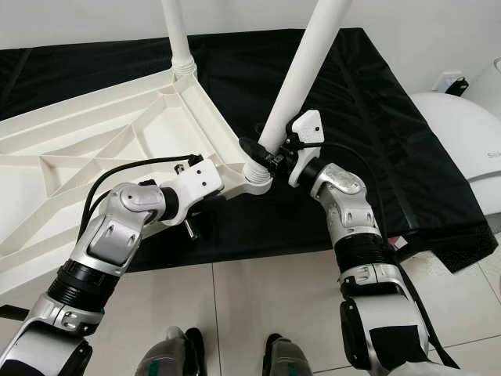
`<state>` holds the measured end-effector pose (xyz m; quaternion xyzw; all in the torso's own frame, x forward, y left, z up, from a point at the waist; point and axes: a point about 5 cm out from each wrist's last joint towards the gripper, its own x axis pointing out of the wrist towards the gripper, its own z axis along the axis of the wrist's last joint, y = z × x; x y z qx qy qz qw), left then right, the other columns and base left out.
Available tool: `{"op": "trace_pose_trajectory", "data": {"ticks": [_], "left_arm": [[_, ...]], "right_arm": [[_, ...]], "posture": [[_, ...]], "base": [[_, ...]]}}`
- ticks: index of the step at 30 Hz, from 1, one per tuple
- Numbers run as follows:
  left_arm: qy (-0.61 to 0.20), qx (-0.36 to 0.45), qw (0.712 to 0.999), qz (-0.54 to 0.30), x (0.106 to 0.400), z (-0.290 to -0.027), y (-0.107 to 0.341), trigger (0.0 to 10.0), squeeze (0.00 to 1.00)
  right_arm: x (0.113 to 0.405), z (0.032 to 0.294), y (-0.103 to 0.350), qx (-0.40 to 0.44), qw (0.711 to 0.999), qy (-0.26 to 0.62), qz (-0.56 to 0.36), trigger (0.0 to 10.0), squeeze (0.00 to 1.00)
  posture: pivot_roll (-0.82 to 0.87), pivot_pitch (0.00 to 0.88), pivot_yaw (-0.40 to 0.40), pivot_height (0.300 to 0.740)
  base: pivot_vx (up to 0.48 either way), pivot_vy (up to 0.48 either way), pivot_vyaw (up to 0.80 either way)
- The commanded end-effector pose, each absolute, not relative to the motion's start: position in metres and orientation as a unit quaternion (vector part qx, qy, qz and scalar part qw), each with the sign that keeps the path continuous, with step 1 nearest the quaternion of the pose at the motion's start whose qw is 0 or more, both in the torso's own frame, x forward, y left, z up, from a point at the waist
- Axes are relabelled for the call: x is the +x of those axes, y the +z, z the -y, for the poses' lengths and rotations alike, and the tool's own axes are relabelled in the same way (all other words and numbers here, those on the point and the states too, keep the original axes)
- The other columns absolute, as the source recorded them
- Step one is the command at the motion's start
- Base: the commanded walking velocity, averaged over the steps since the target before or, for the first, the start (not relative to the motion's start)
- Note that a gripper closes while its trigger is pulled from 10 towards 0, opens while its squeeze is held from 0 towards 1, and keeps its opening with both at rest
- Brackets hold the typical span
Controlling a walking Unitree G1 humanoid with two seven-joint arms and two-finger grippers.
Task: Building children table
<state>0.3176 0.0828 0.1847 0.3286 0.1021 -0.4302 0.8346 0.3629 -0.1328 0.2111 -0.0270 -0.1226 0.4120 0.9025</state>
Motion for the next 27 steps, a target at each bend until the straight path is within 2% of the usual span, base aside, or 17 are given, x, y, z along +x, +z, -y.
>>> {"op": "trace_pose_trajectory", "data": {"ticks": [1,11,27], "left_arm": [[-0.384,0.355,0.848,-0.088,0.321,-0.089,0.191,10.0,0.00],[-0.385,0.354,0.847,-0.089,0.321,-0.088,0.191,10.0,0.00],[-0.385,0.352,0.849,-0.089,0.319,-0.087,0.191,10.0,0.00]], "right_arm": [[0.362,0.133,0.203,-0.037,0.900,0.421,0.104,10.0,0.00],[0.359,0.126,0.204,-0.073,0.885,0.445,0.112,10.0,0.00],[0.356,0.119,0.198,-0.080,0.873,0.471,0.096,10.0,0.00]], "posture": [[-0.11,0.164,0.026,0.740],[-0.12,0.179,0.021,0.740],[-0.11,0.188,0.017,0.740]], "base": [[0.000,0.000,0.00],[0.000,0.000,0.00],[0.000,0.000,0.00]]}}
